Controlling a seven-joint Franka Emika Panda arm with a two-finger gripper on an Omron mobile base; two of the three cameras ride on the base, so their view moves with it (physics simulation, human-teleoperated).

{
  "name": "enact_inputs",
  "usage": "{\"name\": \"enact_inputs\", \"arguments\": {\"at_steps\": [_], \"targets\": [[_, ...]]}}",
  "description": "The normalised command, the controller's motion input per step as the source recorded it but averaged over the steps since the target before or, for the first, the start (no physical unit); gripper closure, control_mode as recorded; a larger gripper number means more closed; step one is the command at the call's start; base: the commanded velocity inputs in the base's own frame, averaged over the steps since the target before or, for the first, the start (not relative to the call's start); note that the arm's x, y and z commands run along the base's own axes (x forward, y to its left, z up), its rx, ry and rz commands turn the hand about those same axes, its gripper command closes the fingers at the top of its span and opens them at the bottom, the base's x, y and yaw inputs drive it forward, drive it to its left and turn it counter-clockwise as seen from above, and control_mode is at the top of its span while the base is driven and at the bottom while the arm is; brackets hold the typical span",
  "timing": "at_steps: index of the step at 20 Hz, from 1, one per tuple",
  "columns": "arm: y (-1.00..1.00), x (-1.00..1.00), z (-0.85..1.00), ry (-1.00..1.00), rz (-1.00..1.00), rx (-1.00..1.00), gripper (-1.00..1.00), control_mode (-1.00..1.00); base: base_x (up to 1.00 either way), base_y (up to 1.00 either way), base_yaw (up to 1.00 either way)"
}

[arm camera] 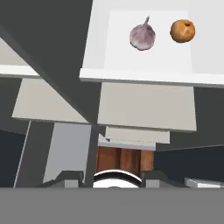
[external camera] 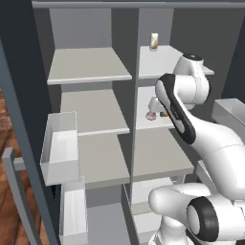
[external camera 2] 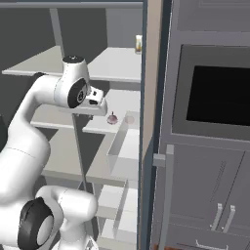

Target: Take the tangerine and garlic from the fridge shelf and place them in the freezer drawer to begin freezing them.

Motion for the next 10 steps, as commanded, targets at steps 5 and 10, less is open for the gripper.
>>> {"name": "enact_inputs", "arguments": {"at_steps": [5,10], "targets": [[-0.29,-0.17,-0.03,-0.02,0.01,0.00,-1.00,-1.00,0.00,0.00,0.00],[-0.47,-0.03,-0.15,-0.11,0.01,0.00,-1.00,-1.00,0.00,0.00,0.00]]}}
